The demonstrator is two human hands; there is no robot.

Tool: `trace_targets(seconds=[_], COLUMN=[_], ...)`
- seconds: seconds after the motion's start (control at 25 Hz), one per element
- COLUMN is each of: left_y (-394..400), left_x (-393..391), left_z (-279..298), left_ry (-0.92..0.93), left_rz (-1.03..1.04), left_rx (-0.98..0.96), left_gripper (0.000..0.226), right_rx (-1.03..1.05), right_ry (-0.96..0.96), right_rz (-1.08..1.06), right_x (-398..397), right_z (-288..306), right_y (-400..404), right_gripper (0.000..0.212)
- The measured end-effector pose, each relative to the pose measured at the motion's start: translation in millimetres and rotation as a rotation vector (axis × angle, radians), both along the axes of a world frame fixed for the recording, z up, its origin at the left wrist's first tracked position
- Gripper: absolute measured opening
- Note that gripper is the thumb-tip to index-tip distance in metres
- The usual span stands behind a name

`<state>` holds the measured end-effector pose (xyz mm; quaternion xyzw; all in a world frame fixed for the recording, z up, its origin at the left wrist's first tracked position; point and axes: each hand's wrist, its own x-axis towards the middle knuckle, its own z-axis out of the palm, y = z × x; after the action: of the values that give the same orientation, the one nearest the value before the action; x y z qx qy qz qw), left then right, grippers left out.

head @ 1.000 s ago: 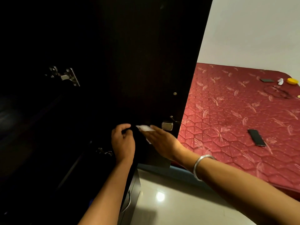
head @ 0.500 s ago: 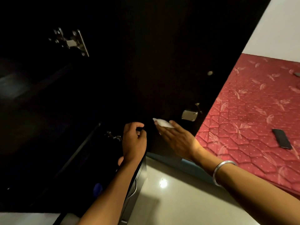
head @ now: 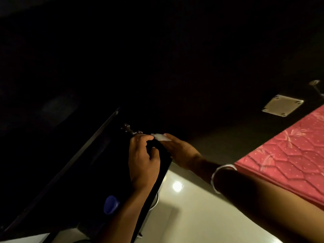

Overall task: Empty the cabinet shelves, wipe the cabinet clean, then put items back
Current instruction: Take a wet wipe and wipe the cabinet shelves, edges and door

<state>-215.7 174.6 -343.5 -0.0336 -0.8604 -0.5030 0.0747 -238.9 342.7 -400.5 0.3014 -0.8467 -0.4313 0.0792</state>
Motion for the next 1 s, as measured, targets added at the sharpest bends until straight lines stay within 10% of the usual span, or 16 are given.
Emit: trace_targets(seconds=[0.52, 0.8, 1.0], left_y=[-4.9, 30.9, 37.8], left_x=[-3.7, -0.2, 15.1], left_z=[-7.8, -14.6, -18.0], left_ry=[-0.034, -0.033, -0.094], left_rz=[-0.027, -0.042, -0.032], left_rx=[0.052, 0.046, 0.114], left_gripper=[0.026, 0.029, 0.031], right_rx=[0.415, 0.217, 0.513], right_ry=[-0.122, 0.141, -0.068], right_rz=[0.063, -0.003, 0.012], right_x=[41.1, 37.2, 85.7], right_z=[-33.9, 68.9, -34.4], right_y=[41.9, 66.5, 85.7], right_gripper=[0.070, 0.069, 0.063])
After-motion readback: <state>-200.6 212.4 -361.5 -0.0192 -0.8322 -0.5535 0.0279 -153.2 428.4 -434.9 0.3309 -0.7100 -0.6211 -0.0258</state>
